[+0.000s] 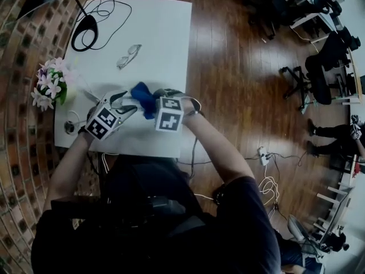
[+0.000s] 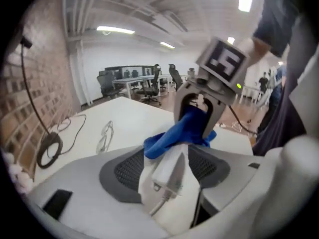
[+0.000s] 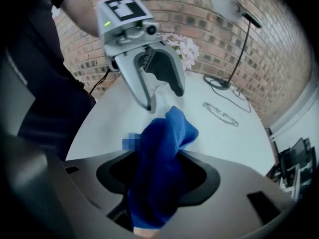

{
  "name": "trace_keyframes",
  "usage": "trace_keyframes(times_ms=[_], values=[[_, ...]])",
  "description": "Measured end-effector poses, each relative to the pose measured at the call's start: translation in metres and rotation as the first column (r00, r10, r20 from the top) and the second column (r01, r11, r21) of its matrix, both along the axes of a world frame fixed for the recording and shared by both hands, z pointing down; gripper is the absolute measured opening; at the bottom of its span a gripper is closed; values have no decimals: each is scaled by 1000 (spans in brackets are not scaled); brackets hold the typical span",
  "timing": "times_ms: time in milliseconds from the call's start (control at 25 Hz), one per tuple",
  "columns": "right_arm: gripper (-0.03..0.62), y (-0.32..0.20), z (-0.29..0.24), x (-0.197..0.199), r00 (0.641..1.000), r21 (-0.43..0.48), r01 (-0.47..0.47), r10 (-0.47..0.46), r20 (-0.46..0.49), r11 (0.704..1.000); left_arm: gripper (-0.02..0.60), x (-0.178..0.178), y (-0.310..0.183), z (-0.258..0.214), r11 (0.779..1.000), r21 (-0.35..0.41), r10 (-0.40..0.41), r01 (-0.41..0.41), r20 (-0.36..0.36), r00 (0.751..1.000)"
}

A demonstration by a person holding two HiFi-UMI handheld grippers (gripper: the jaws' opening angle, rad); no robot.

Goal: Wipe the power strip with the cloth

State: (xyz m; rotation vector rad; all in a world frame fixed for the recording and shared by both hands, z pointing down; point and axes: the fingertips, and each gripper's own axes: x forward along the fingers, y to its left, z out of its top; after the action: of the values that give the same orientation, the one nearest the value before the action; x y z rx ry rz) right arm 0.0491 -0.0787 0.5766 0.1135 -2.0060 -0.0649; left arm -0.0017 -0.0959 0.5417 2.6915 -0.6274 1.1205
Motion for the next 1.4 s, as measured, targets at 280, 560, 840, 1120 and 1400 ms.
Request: trace_keyframes(times_ms=[280, 560, 840, 1120, 1400], values=[[224, 11, 5, 2, 999, 219, -16, 25, -36, 976, 282, -17, 19, 34, 983, -162, 97, -87, 55, 994], [224, 20, 2, 2, 995, 300, -14, 44, -92, 954, 232, -12, 32, 37, 990, -41, 136, -132, 142, 981], [233, 25, -14, 8, 990, 371, -98, 130, -61, 924, 191, -13, 48, 48, 975, 24, 210, -220, 208, 955], [171, 29, -18, -2, 994, 342, -97, 105, -5, 935, 184, -14, 48, 51, 975, 35, 209, -220, 201, 957], [71, 22, -38, 15, 921, 211, -380, 348, 176, 901, 183, -11, 45, 50, 981, 50, 176, -187, 172, 969]])
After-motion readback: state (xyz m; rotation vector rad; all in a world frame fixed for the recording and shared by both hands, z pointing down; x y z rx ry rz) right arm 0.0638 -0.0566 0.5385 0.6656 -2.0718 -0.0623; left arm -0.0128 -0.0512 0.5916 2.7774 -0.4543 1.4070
